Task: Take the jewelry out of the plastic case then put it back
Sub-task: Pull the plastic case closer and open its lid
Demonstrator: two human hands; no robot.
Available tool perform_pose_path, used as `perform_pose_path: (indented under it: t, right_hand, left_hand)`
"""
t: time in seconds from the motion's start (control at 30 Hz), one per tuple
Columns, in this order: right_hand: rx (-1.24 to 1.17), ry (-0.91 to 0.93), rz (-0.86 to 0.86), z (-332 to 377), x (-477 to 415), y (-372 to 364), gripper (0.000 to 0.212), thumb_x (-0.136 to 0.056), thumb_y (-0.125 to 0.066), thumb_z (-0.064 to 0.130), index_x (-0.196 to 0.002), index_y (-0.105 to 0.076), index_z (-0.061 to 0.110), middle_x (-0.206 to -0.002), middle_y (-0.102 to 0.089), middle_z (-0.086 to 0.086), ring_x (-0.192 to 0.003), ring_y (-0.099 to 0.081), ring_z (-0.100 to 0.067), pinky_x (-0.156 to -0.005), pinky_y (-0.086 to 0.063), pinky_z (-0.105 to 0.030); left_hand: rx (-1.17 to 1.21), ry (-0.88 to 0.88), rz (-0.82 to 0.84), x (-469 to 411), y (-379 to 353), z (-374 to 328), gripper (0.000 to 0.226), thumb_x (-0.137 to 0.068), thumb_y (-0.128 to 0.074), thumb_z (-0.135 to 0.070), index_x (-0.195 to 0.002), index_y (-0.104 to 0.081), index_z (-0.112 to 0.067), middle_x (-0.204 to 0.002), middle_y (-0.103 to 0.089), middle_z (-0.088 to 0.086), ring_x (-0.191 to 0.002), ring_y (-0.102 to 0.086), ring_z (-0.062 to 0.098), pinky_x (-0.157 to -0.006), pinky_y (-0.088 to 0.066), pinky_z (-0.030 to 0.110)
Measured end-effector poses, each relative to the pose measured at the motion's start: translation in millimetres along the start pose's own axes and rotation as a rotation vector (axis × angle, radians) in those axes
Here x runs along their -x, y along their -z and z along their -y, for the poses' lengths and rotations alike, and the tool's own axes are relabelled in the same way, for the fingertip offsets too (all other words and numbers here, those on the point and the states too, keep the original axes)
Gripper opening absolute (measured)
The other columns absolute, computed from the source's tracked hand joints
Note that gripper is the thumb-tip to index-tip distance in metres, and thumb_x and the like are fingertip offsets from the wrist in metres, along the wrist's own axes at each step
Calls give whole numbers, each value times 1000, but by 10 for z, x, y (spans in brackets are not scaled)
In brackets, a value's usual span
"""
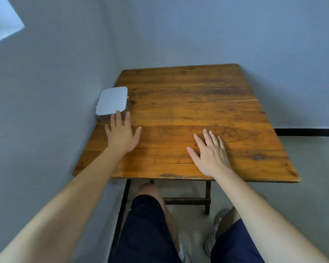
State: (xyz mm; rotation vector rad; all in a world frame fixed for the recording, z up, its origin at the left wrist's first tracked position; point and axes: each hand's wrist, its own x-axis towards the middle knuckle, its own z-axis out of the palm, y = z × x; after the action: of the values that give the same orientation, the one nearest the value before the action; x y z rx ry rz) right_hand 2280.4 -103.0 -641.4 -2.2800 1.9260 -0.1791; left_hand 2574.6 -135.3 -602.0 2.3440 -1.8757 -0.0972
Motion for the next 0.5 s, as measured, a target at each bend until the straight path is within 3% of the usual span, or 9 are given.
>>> perform_pose_path:
  t: [0.3, 0.5]
  right_hand:
    - [-51, -11, -43, 1, -42, -6, 70, -96, -21, 68, -155, -24, 31, -167, -11, -6, -153, -7, -25, -124, -5, -48]
    - [-73, -4, -72, -30, -31, -41, 69, -96, -23, 66, -154, -28, 30, -166, -14, -7, -153, -9, -26, -123, -7, -48]
  left_hand:
    - [8, 174, -5, -774, -236, -32, 79, -97, -29, -59, -157, -3, -14, -166, 6, 18, -151, 10, 40, -118, -2, 66]
    - [55, 89, -59, -560, -340, -145, 77, -97, -30, -58, -157, -7, -14, -166, 2, 16, -152, 8, 39, -120, -1, 62]
